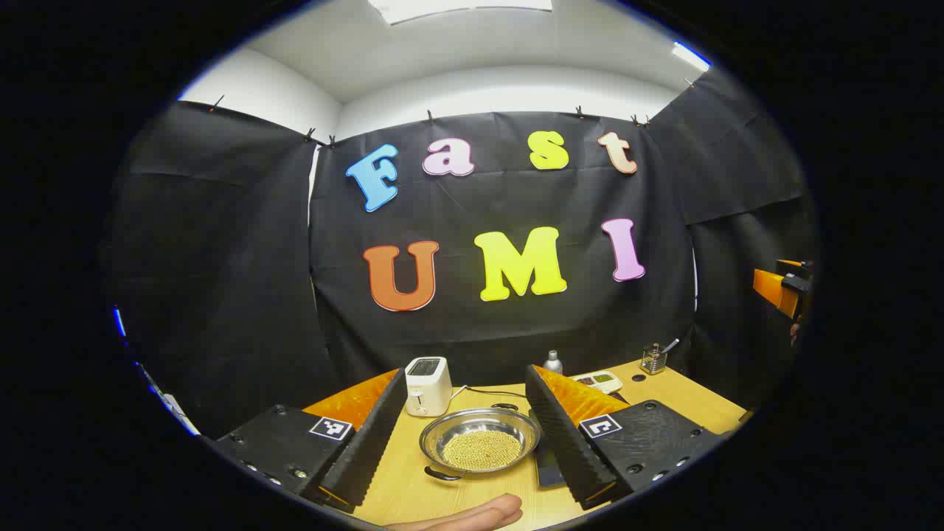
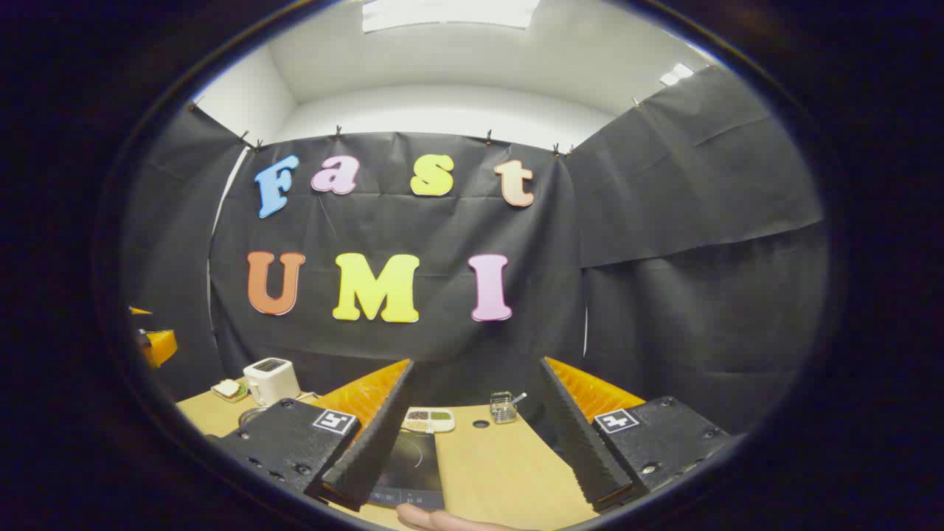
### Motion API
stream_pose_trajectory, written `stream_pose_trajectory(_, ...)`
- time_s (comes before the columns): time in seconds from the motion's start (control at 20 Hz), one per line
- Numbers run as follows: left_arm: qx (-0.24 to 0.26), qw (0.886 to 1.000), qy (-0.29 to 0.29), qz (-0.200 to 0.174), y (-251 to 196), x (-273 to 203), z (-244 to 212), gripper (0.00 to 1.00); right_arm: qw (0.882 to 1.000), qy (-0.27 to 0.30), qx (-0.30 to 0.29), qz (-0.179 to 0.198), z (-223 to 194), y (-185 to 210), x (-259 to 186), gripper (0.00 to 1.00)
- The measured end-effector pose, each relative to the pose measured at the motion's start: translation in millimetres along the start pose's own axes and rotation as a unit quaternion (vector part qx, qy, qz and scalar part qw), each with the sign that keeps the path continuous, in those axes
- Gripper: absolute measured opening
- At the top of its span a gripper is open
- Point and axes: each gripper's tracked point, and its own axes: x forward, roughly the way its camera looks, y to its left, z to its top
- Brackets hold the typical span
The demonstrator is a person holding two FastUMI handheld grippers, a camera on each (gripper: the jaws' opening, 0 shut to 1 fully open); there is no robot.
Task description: First push the handle of the pot to place it horizontally, then grasp the pot with both hands and set it on the induction cooktop.
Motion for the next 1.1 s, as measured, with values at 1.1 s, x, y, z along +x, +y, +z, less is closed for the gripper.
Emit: stream_pose_trajectory(1.1,-0.059,0.998,0.030,0.011,12.0,26.7,-34.3,0.96,1.000,-0.014,-0.002,0.015,0.1,3.0,-5.3,0.99)
